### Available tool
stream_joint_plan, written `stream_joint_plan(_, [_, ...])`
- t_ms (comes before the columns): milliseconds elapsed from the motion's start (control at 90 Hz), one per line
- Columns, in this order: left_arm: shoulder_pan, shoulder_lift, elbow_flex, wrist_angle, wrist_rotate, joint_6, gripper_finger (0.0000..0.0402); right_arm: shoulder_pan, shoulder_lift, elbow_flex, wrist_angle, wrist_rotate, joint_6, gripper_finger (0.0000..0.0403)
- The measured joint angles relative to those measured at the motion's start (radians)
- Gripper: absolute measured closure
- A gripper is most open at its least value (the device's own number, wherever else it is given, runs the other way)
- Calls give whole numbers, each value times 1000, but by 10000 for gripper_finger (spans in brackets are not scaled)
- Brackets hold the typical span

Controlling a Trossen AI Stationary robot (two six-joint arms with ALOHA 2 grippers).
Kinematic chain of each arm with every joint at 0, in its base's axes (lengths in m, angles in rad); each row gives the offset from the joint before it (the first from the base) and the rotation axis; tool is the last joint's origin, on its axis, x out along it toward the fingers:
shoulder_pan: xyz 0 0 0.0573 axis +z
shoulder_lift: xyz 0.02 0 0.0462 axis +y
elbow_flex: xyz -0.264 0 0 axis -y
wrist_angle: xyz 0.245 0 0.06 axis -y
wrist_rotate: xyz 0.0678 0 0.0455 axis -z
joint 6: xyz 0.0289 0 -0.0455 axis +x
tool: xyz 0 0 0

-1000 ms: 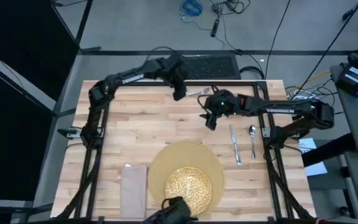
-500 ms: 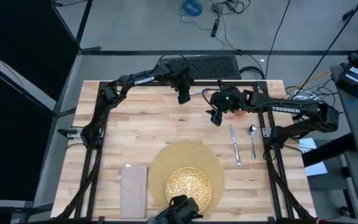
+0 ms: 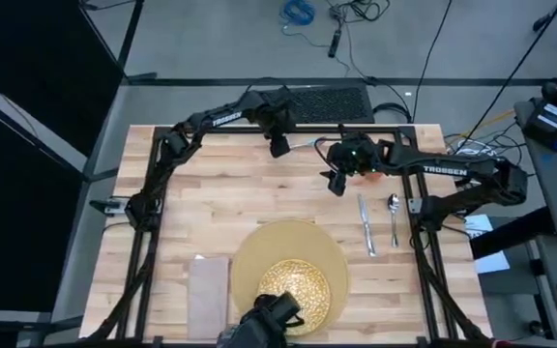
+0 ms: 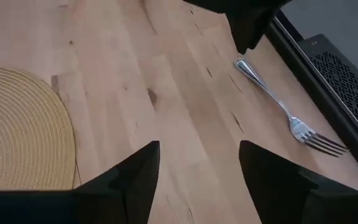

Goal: Set table place
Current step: Put the fork on the brown table napkin

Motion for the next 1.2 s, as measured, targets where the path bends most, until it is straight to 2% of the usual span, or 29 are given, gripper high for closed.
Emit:
stream_joint_plan(411, [24,1,0,-61,19,23,327,0,0,0,20,0,-11,195])
stream_joint_plan(811, [19,75,-2,-38,32,48,327,0,0,0,27,0,1,195])
stream_joint_plan(933, [19,72,0,27,10,44,327,0,0,-1,28,0,5,195])
stream_joint_plan(1089, [16,72,10,30,-19,47,327,0,0,-1,30,-1,11,195])
stream_joint_plan(1200, [8,72,11,30,-93,65,327,0,0,-1,30,-1,11,195])
